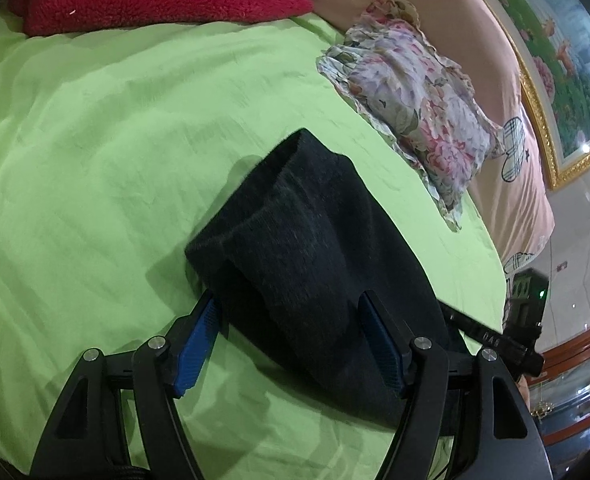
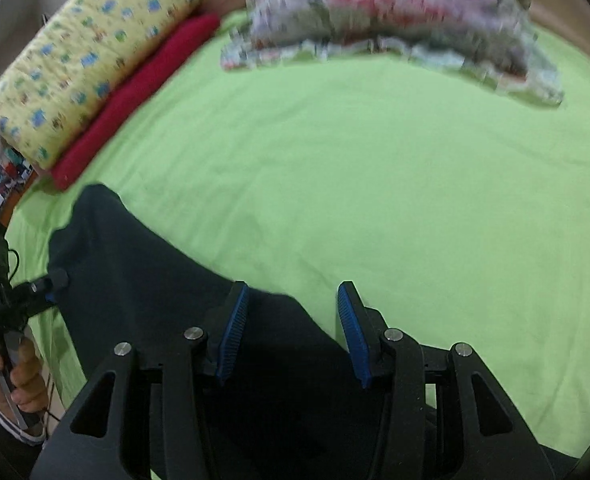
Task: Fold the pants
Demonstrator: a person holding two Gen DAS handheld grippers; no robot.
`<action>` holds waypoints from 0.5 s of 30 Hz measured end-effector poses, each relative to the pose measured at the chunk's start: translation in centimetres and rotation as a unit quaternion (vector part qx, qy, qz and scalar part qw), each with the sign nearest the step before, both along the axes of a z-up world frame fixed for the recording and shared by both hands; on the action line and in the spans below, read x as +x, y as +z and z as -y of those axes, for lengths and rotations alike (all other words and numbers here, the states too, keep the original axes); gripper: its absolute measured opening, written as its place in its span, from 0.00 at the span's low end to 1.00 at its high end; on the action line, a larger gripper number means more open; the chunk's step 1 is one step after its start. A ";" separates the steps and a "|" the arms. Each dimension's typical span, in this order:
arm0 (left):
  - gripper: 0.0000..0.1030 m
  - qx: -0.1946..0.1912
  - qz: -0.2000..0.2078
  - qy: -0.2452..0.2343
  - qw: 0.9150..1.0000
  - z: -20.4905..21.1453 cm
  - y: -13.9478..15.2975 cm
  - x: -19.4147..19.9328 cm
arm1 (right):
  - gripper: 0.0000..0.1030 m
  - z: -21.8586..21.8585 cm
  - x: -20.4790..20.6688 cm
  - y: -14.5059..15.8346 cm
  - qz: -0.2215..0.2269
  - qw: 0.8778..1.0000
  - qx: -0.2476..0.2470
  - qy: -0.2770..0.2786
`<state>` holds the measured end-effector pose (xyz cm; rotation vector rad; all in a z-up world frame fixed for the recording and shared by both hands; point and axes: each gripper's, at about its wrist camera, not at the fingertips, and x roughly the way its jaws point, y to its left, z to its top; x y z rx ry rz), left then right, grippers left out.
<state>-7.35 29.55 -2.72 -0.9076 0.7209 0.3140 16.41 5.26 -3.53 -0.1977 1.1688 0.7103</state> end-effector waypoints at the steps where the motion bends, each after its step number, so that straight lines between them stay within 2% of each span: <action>1: 0.69 -0.001 0.002 0.003 1.000 -0.2 -0.1 0.1 | 0.46 0.0 0.0 -0.3 -0.004 1.000 0.001 0.003; 3: 0.67 -0.003 0.005 0.008 1.000 -0.4 -0.3 0.3 | 0.43 0.0 -0.4 -0.3 0.005 1.000 0.003 0.015; 4: 0.67 -0.003 0.008 0.012 1.000 -0.5 -0.4 0.5 | 0.30 0.0 -0.6 -0.2 0.006 1.000 0.007 0.025; 5: 0.66 -0.002 0.009 0.015 1.000 -0.5 -0.4 0.5 | 0.22 -0.1 -0.8 0.0 0.006 0.999 0.012 0.035; 7: 0.57 0.006 0.005 0.024 1.000 -0.6 -0.5 0.7 | 0.16 -0.1 -1.2 0.4 0.025 0.999 0.005 0.041; 9: 0.35 0.006 0.005 0.028 1.000 -0.7 -0.4 0.8 | 0.14 0.0 -1.3 0.9 0.035 0.999 0.008 0.039; 11: 0.28 -0.005 0.023 0.027 0.999 -0.7 -0.2 0.5 | 0.12 0.2 -1.3 1.3 0.037 0.999 0.017 0.034; 15: 0.21 0.014 0.045 0.021 0.999 0.3 2.1 -0.5 | 0.11 0.5 -2.0 2.8 0.051 0.997 0.032 0.038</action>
